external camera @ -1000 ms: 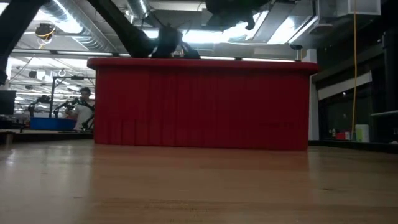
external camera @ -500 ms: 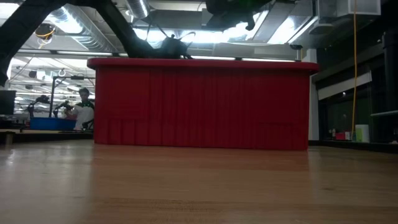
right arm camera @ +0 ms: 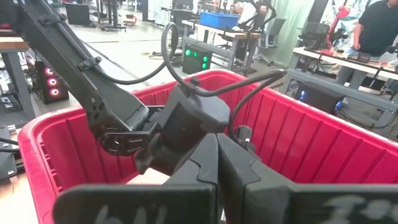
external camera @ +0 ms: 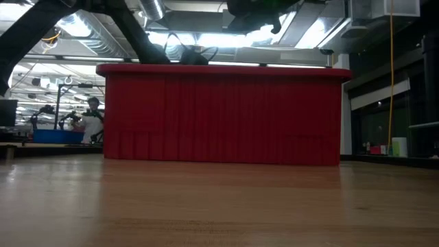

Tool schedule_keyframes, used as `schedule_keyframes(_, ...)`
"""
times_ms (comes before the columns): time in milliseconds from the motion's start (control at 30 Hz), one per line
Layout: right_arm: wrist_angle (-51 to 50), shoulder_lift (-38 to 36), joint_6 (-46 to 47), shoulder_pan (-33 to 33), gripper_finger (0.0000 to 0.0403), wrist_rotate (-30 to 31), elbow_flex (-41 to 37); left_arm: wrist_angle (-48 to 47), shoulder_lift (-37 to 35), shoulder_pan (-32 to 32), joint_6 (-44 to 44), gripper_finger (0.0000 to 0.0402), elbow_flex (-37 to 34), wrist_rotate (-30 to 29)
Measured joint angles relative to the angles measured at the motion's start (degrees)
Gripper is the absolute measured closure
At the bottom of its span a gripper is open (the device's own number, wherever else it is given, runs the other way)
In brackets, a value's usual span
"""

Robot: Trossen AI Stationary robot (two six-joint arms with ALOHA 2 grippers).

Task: Pick and place slides into bin
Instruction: Put the left black slide into the red bin

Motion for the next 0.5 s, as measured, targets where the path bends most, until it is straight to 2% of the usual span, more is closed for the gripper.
schedule_keyframes(500, -0.01, 0.0, 0.02, 0.02, 0.0398, -0.02, 0.0, -1.06, 0.45, 0.86, -2.78, 0.0398, 0.0, 1.31)
